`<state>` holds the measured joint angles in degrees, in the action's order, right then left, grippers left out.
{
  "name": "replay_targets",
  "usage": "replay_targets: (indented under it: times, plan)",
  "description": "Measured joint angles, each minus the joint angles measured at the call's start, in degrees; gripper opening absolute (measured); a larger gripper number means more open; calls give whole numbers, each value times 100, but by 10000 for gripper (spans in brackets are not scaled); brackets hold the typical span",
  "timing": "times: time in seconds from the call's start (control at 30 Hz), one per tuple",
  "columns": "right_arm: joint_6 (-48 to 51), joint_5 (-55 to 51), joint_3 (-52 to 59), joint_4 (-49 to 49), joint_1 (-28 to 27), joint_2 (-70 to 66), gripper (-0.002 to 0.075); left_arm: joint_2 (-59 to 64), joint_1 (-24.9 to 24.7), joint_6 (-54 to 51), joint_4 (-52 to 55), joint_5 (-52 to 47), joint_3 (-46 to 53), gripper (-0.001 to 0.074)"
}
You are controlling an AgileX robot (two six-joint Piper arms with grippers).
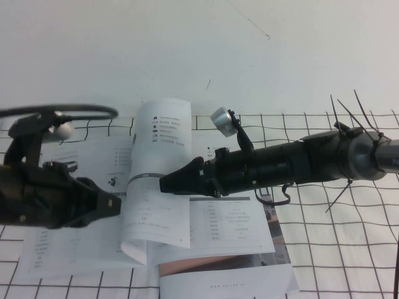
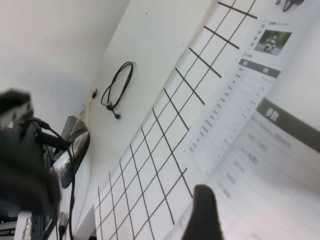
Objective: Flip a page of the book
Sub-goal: Open the closed book
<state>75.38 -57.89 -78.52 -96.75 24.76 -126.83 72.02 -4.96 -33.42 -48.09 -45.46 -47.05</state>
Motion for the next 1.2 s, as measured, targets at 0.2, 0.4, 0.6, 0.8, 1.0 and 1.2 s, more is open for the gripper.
replay_targets:
  times: [0.2,0.4,0.6,0.8,1.0,1.2]
  plan:
    - [11,9,0,0,4,0,507,-499,-747,547,350,783,756,-2]
    - [18,9,0,0,13,0,507,-654,-1494,844,444,1755,1347,-2]
    - [18,9,0,0,13,0,507,-663,-2211,1287,677,2633,1734,-2]
    - [18,9,0,0,13,0,507,-663,-2447,1626,839,3241,1870,-2]
    - [18,9,0,0,13,0,507,-193,-2458,1648,923,3426,1874,-2]
    - [18,9,0,0,13,0,507,443,-2460,1777,920,3748,1883,-2]
